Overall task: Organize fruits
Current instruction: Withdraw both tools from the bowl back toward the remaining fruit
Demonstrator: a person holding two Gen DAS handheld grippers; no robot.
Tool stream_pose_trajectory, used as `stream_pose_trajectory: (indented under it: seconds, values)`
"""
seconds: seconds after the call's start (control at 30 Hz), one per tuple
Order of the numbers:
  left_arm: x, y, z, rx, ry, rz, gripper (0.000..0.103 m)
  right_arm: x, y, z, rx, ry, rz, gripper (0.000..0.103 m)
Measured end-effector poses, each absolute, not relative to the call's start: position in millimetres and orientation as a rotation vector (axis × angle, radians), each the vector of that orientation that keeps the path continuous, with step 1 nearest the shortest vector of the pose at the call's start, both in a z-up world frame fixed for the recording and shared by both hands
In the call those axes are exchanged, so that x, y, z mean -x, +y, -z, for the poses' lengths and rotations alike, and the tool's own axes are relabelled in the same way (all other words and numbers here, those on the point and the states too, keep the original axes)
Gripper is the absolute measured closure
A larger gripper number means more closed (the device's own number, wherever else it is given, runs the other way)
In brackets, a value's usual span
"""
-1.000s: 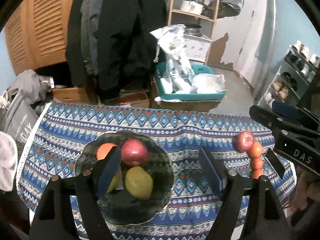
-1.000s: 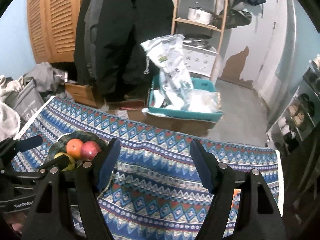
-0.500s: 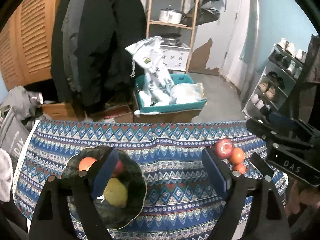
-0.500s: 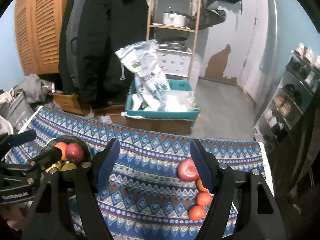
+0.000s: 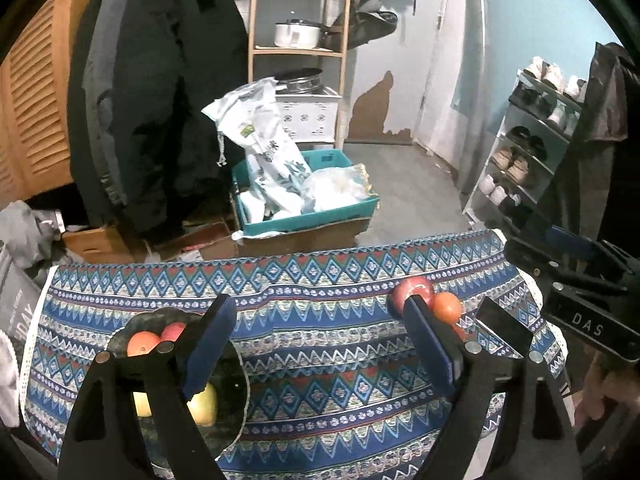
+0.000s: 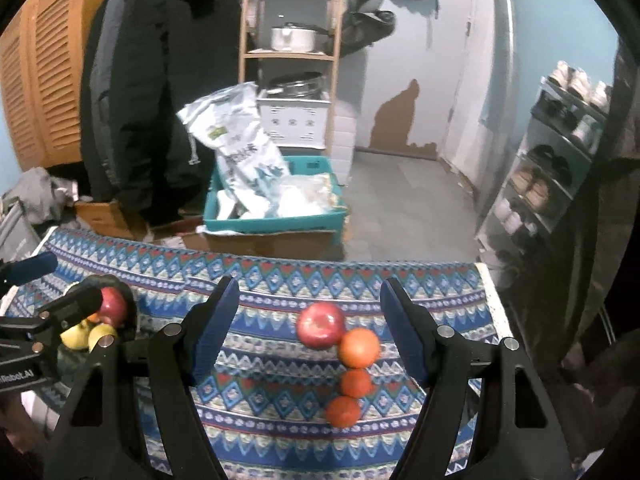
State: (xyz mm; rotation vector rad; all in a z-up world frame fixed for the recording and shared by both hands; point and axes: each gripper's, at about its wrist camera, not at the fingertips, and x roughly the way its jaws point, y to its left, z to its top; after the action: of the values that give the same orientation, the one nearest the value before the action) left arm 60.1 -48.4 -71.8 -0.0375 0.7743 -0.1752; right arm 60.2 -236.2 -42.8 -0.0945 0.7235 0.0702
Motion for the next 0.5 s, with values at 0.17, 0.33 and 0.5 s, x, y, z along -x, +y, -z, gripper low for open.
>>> stream_pose_trajectory:
  seconds: [0.17,0.33,0.5]
  values:
    - [-64,-67,77,0.017,0.788,0.202,0.016,-58,-263,49,0.069,0.741,-0.025,0.030]
    - [-68,-82,81,-0.002,0.796,0.224,0.016,-56,-283,58,0.053,0.762,0.010,0.030]
    - [-74,-98,90,-0.026,0.817,0.241,0.016,-55,-300,64,0.037,0.775,0.036,0.030]
